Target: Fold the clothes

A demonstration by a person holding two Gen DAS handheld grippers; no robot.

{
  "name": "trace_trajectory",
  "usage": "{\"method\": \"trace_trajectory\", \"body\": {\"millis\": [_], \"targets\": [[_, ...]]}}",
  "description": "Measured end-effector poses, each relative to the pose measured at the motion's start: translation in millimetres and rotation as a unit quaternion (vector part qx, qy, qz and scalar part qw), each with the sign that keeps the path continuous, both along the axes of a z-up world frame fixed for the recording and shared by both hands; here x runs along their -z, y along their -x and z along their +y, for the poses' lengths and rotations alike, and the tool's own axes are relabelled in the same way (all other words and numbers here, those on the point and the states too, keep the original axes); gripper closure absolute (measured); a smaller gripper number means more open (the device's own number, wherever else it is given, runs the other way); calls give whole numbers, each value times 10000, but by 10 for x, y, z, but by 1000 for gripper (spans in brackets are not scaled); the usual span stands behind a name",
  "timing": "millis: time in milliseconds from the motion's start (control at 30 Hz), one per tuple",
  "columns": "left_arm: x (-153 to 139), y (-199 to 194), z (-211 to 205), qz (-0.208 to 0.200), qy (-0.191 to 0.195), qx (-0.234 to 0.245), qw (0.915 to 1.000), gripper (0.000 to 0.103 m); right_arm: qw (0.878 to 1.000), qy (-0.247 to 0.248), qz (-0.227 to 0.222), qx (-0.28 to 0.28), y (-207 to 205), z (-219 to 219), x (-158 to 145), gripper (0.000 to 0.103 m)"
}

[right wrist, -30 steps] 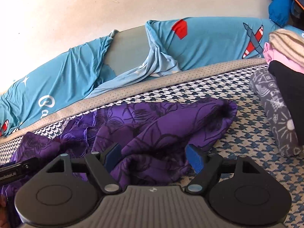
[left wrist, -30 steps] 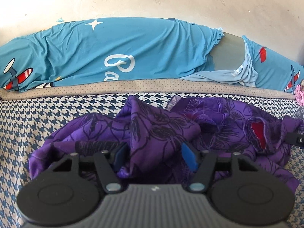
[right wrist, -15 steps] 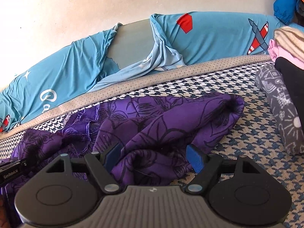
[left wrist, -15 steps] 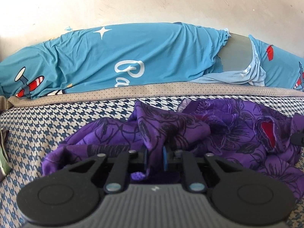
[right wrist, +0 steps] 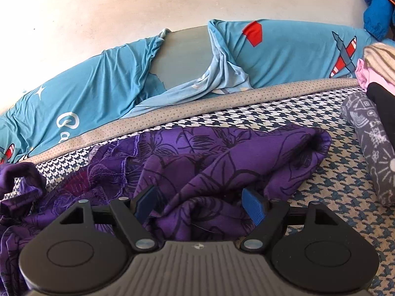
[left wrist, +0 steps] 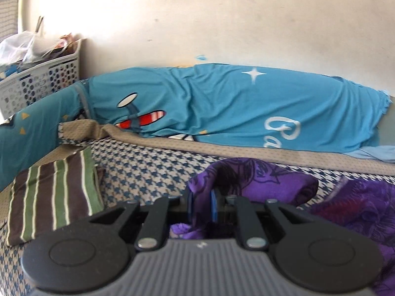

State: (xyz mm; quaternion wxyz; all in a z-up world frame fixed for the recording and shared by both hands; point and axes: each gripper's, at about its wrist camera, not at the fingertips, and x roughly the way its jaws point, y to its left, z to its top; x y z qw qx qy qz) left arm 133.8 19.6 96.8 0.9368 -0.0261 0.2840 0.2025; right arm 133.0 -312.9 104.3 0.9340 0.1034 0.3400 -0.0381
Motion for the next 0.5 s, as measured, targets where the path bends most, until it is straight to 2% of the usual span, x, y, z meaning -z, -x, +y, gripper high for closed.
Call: {"method": "trace_trajectory", "body": {"millis": [133,233,333,367,400,500], "targets": [[-114,112,357,-127,-101,-717,9973,90,9999,100,-41,-63,-12,64,-13,27],[-163,190,553,-111,-321,-1264,9914,83,9999,130,-39,-58,-28,79,-11,27],[-181,257,746,-43,-338,-1724,9844,79,9999,152,-41,-40,-40,87,-13,27],[-186,279,781,-28,-327,-1789,9833,70,9998,163,-50,-38,-39,89,-16,27],[-190,301,816,-13,-317,-1853,9822,56,9998,175,-58,-38,-38,94,-17,27],[-221,347,815,-90,-399,-1855,9818,33,9998,196,-79,-42,-40,107,-21,27]]}}
